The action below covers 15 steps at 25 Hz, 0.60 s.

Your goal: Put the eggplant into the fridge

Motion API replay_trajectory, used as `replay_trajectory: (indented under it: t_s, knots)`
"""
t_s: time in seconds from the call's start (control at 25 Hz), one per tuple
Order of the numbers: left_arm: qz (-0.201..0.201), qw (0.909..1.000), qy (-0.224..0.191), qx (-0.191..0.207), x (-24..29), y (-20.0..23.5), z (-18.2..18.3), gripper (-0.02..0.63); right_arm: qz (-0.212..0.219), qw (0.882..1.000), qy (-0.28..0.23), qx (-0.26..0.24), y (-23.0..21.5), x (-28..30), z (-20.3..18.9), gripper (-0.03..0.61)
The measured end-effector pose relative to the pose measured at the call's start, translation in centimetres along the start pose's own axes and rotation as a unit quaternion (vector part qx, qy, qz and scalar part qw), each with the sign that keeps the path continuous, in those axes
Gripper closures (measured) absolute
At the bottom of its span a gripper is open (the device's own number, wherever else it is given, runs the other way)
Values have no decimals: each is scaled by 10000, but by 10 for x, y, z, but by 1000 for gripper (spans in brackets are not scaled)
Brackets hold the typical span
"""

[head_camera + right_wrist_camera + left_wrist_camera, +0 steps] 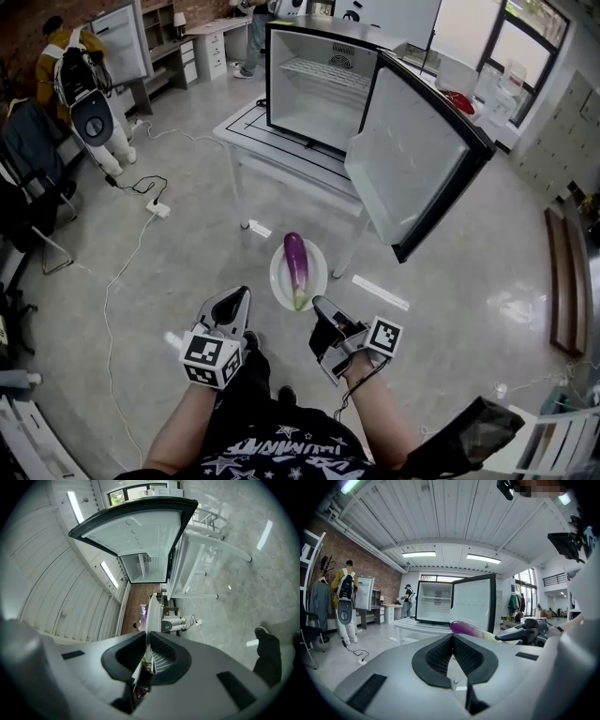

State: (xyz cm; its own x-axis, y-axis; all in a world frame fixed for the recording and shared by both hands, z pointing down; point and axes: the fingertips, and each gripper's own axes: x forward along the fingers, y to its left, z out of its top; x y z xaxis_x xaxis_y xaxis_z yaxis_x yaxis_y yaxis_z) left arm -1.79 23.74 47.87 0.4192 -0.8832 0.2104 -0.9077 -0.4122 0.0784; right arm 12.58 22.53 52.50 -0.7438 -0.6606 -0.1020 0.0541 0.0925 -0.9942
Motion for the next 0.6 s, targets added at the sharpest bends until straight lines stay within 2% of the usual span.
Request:
replay_trajectory:
  t_s: [0.6]
  knots:
    - [-495,9988,11,20,95,59,23,604,-28,9992,-382,-117,-8,77,60,554]
